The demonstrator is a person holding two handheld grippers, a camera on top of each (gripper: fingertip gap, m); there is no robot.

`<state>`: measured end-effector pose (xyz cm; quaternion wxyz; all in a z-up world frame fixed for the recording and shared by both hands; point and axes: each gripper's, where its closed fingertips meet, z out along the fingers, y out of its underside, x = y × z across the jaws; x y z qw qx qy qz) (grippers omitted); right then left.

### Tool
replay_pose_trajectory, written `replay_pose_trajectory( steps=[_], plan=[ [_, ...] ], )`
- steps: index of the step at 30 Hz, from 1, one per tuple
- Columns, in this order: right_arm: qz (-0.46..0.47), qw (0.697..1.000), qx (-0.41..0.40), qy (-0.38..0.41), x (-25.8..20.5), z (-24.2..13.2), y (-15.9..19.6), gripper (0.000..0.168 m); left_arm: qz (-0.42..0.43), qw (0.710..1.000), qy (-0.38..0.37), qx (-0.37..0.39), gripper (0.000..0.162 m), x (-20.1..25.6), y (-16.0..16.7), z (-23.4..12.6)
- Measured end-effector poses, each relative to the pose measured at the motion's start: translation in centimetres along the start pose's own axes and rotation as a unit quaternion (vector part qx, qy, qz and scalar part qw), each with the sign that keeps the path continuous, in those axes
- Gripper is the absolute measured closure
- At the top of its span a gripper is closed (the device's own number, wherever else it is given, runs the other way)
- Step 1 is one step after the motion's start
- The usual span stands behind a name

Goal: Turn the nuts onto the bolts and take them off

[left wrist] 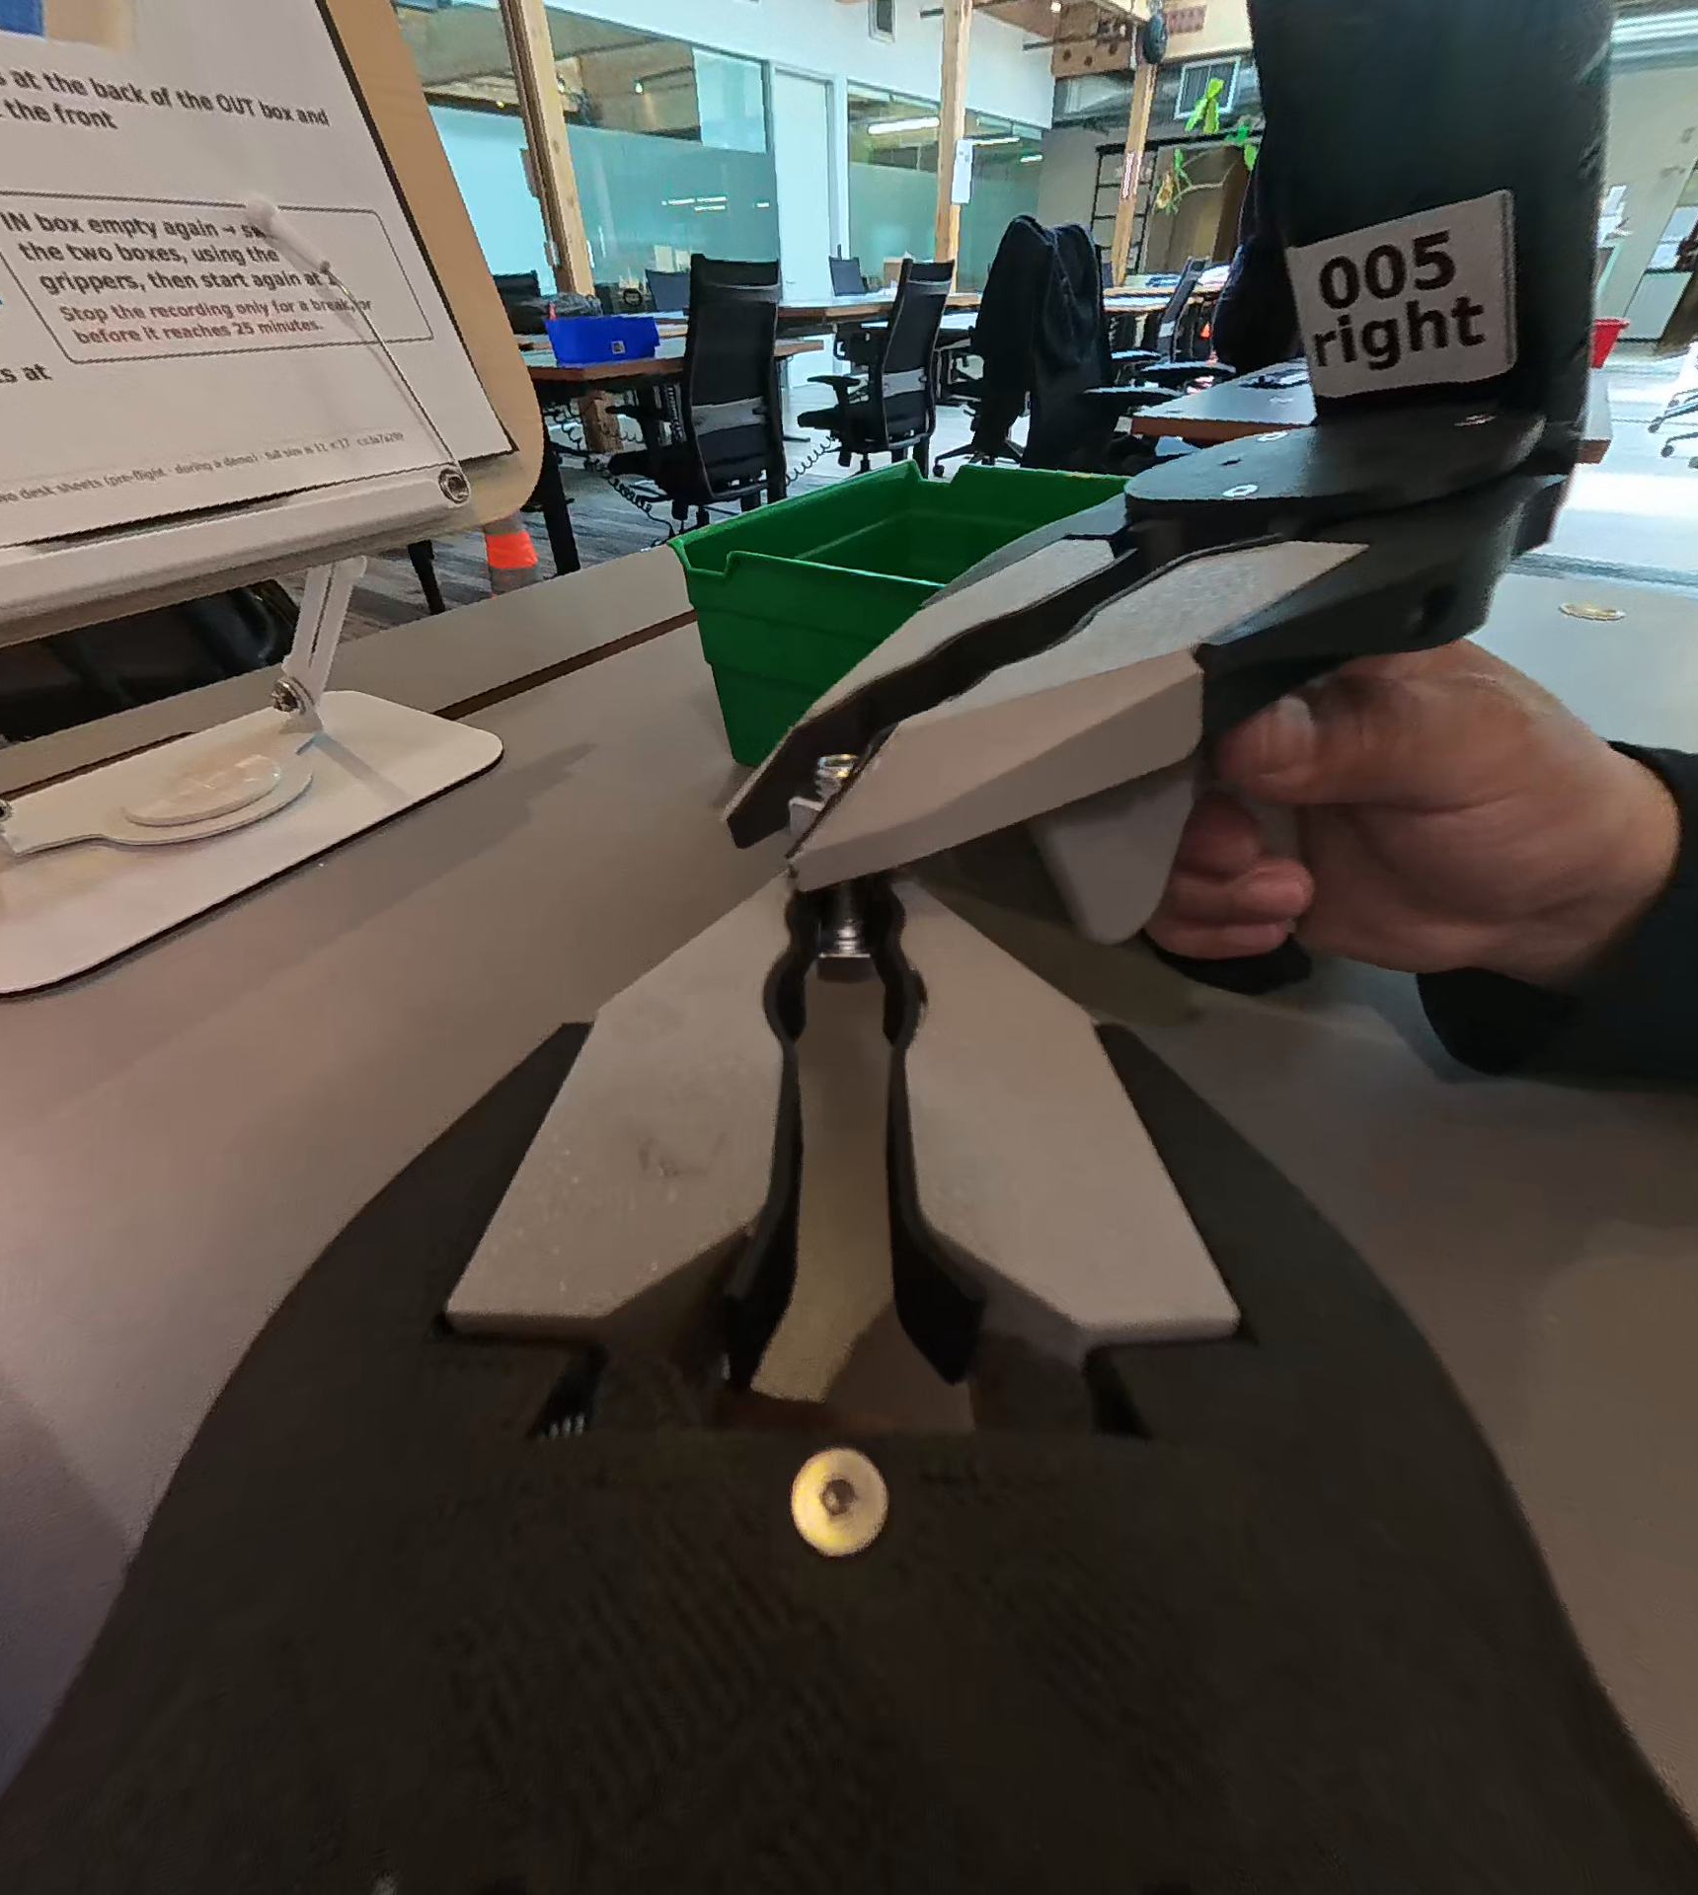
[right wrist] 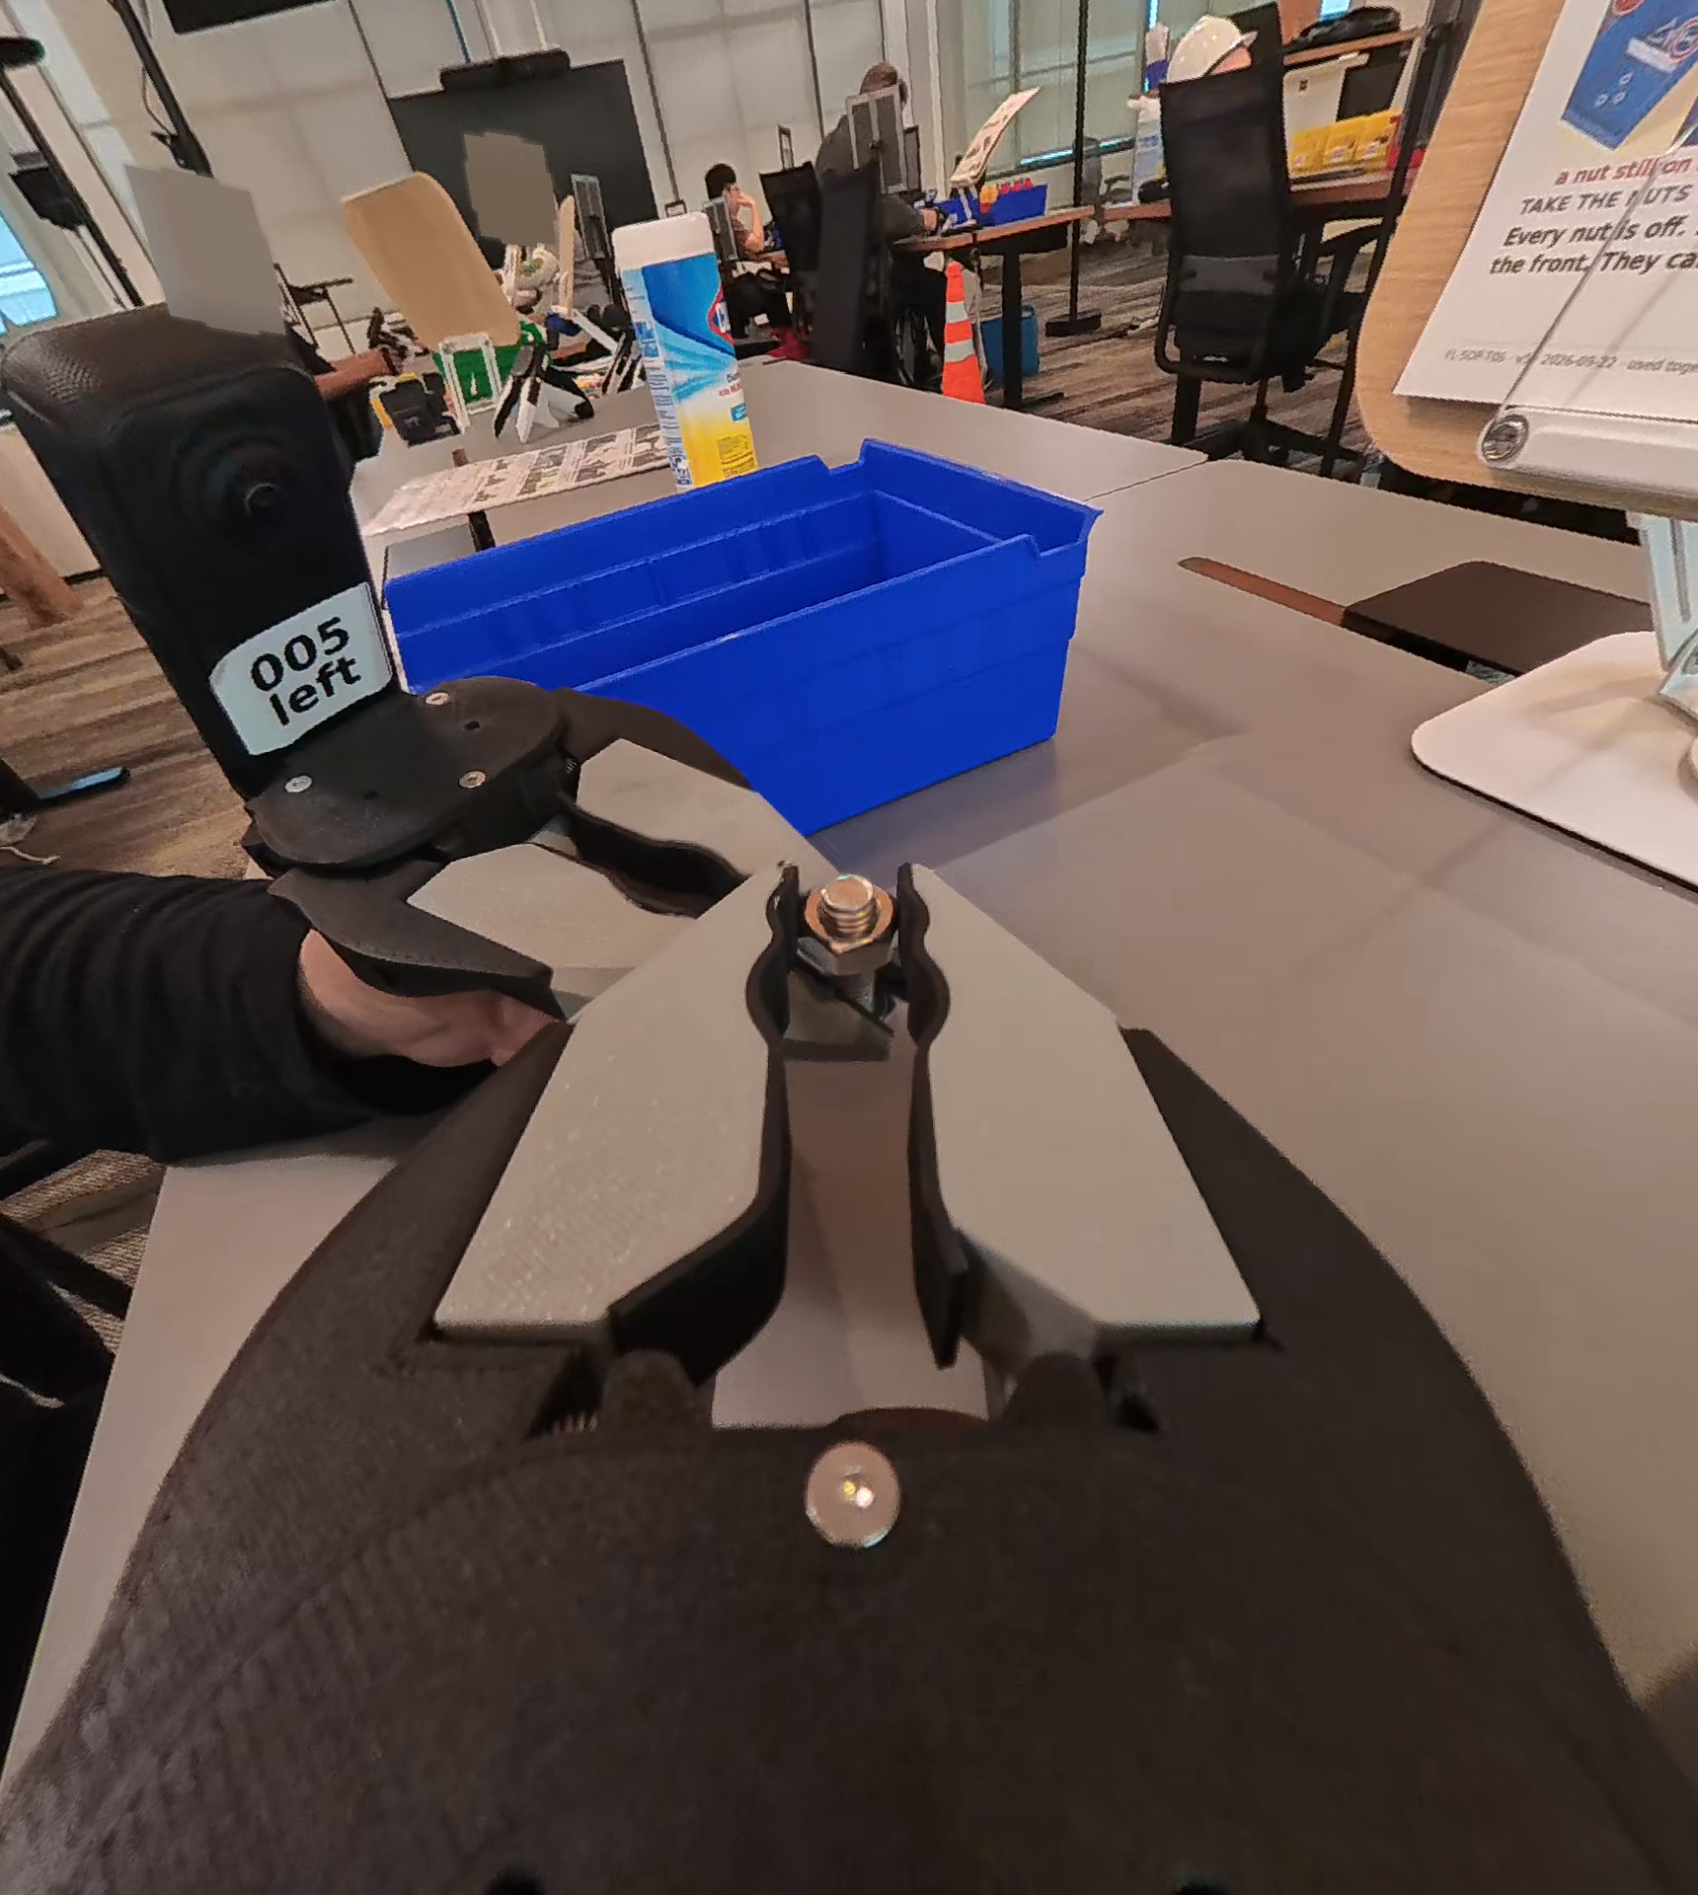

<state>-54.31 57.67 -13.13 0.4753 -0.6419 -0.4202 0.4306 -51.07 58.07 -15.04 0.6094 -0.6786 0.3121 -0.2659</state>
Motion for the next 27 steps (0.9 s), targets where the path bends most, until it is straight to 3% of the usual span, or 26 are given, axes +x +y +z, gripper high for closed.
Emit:
replay_pose_trajectory(
  steps=[12,14,20,27],
  plan=[
    [0.030,0.999,0.017,-0.026,-0.2,-0.3,-0.3,0.152,-0.002,1.000,0.002,-0.005,0.155,-0.1,-0.2,-0.2],
    [0.029,0.999,0.031,-0.007,0.6,-0.7,-0.7,0.137,-0.010,1.000,-0.006,0.001,0.156,-0.6,-0.5,-0.4],
    [0.016,0.999,0.043,-0.024,-0.1,-0.9,-1.0,0.124,-0.044,0.999,-0.018,0.012,0.156,-1.9,-0.8,-0.9],
    [-0.010,0.998,0.048,-0.038,-1.4,-0.2,-0.8,0.125,-0.028,1.000,0.000,0.006,0.156,-0.8,-0.7,-0.6]
  ],
)
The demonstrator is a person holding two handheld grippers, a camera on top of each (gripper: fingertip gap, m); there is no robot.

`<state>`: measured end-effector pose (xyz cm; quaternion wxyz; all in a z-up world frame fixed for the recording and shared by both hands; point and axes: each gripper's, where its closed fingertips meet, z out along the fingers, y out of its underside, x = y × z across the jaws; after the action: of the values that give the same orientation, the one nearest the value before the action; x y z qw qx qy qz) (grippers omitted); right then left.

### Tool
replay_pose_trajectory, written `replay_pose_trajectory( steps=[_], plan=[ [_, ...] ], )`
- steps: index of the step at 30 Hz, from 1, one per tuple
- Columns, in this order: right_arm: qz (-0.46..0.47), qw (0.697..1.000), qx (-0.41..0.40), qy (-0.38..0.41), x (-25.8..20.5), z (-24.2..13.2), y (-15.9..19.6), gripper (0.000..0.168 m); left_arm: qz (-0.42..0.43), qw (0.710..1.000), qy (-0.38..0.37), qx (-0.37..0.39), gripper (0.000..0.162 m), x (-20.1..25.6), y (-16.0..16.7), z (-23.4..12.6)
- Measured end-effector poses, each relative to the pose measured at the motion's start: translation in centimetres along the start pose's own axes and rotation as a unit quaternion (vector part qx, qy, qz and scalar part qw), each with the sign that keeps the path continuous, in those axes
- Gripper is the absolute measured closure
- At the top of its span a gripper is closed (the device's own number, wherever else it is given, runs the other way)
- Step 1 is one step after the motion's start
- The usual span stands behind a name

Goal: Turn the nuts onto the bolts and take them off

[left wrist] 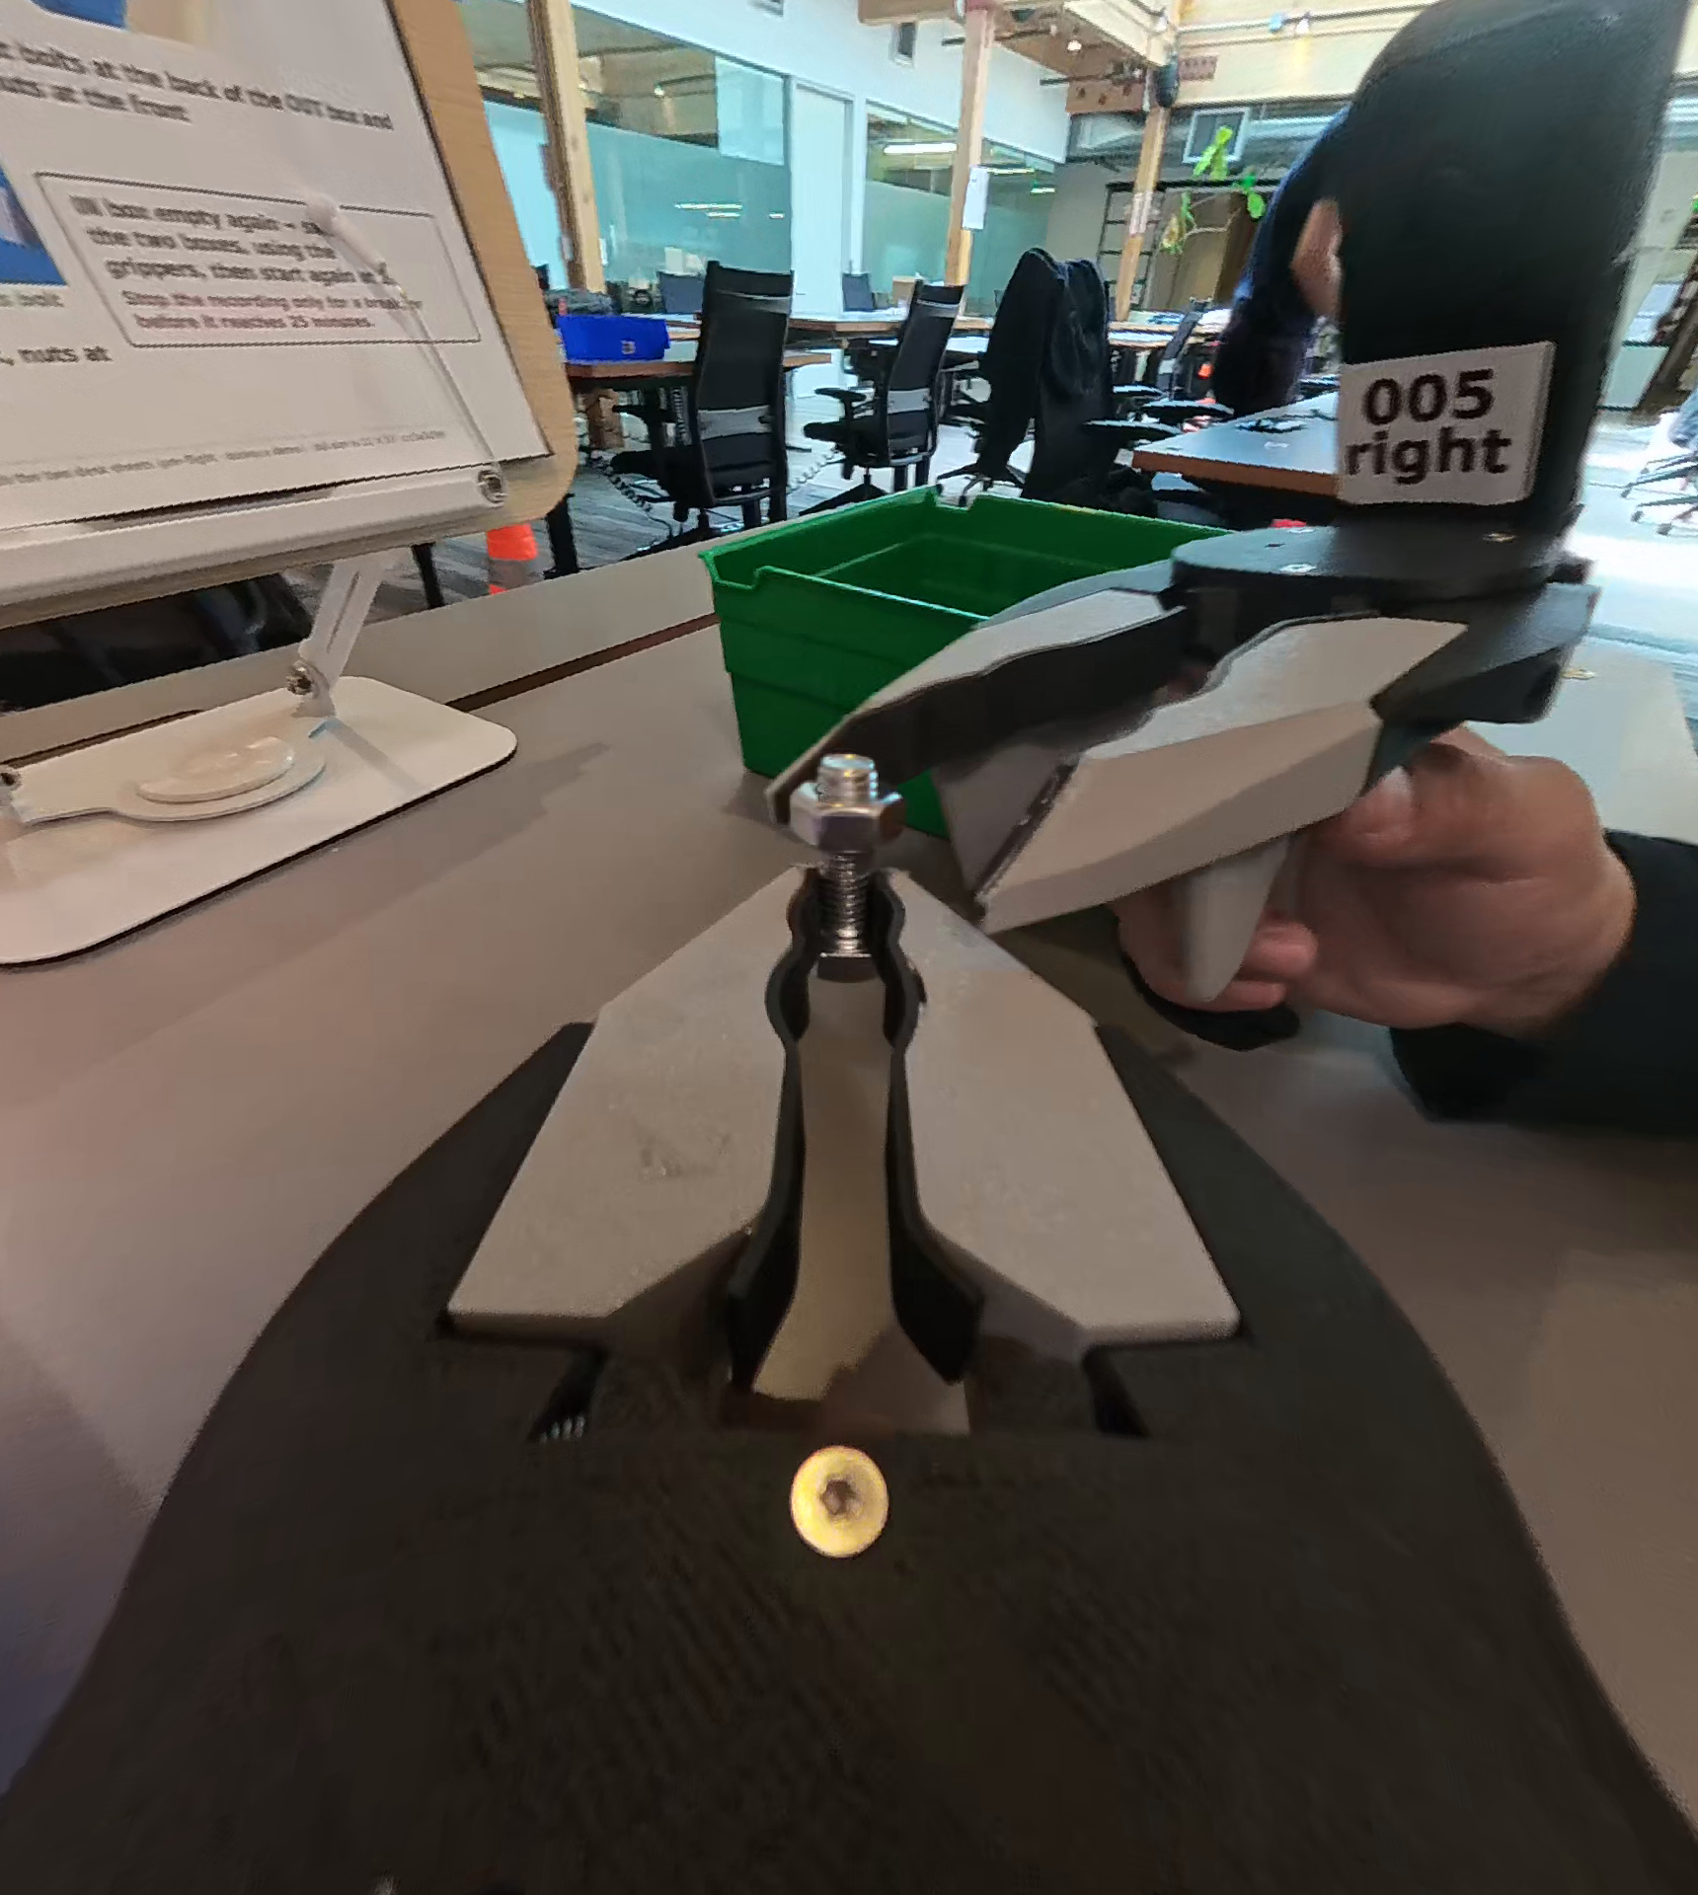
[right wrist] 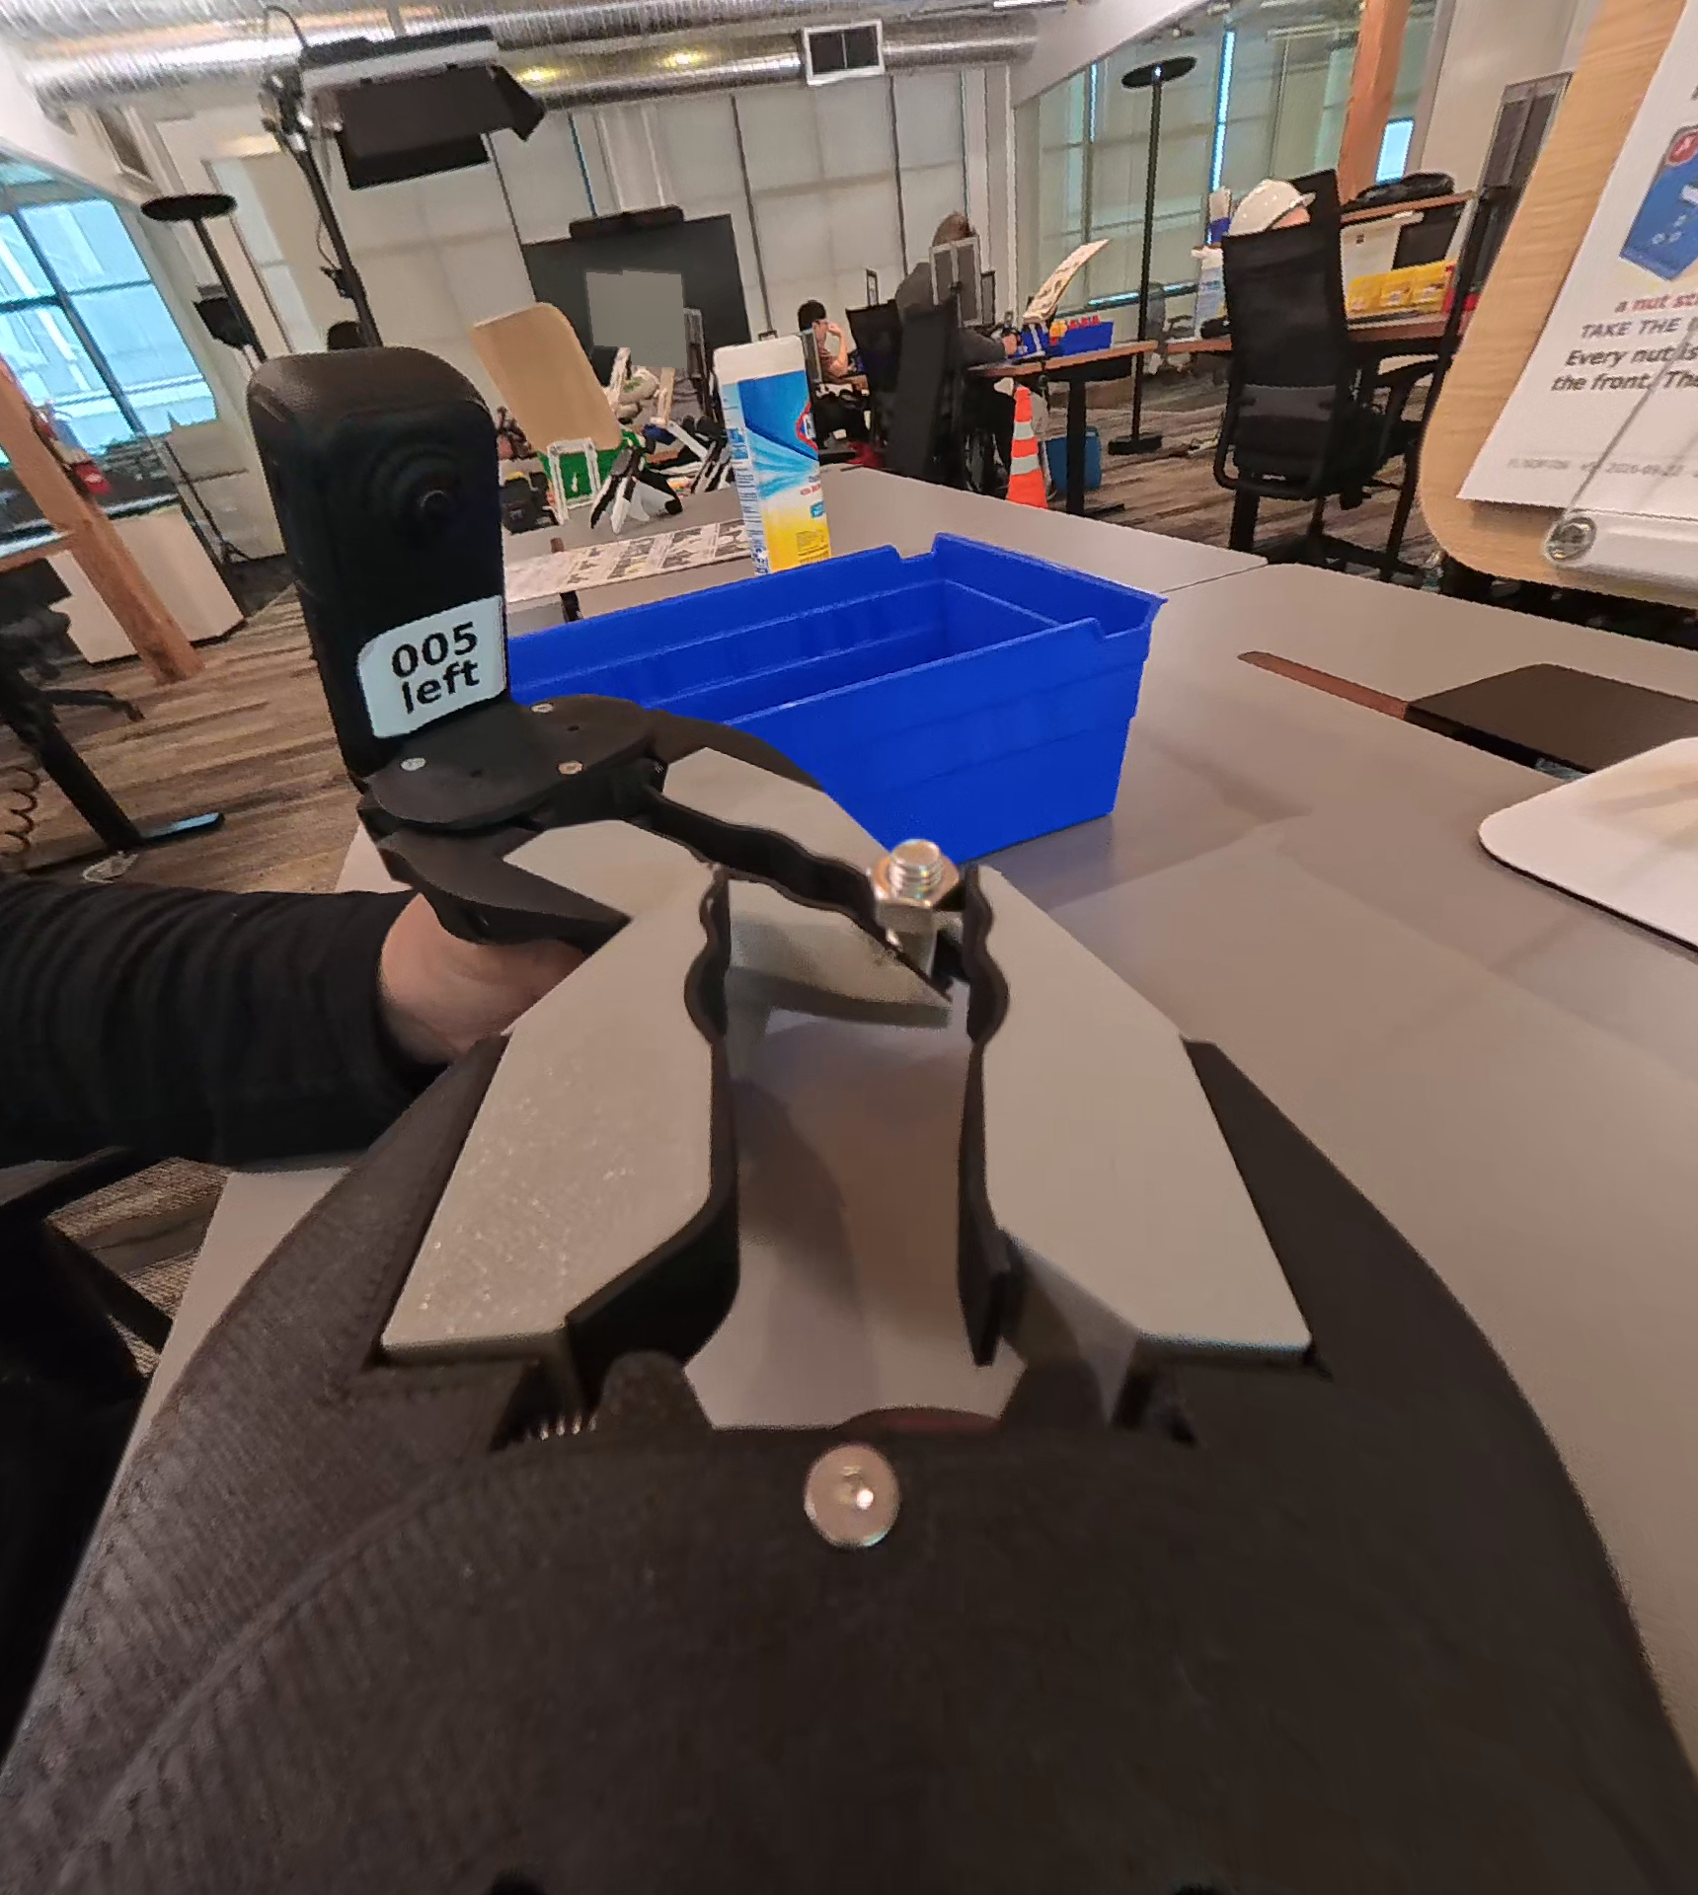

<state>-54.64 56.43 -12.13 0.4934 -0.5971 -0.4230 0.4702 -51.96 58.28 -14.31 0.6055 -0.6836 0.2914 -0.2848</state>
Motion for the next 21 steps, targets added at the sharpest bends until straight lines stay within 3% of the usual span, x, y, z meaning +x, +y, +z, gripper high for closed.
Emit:
replay_pose_trajectory(
  steps=[3,10,21],
  plan=[
    [0.013,1.000,0.003,-0.021,-0.6,0.3,0.0,0.124,0.004,1.000,0.029,-0.006,0.156,1.4,0.2,0.3],
    [0.006,1.000,0.004,0.008,0.4,-0.2,-0.2,0.121,-0.006,1.000,-0.020,0.016,0.156,-0.9,-0.7,-0.5],
    [-0.006,1.000,0.003,0.001,-0.5,0.5,-0.2,0.119,-0.003,1.000,0.014,0.008,0.156,0.6,-0.5,-0.1]
  ],
)
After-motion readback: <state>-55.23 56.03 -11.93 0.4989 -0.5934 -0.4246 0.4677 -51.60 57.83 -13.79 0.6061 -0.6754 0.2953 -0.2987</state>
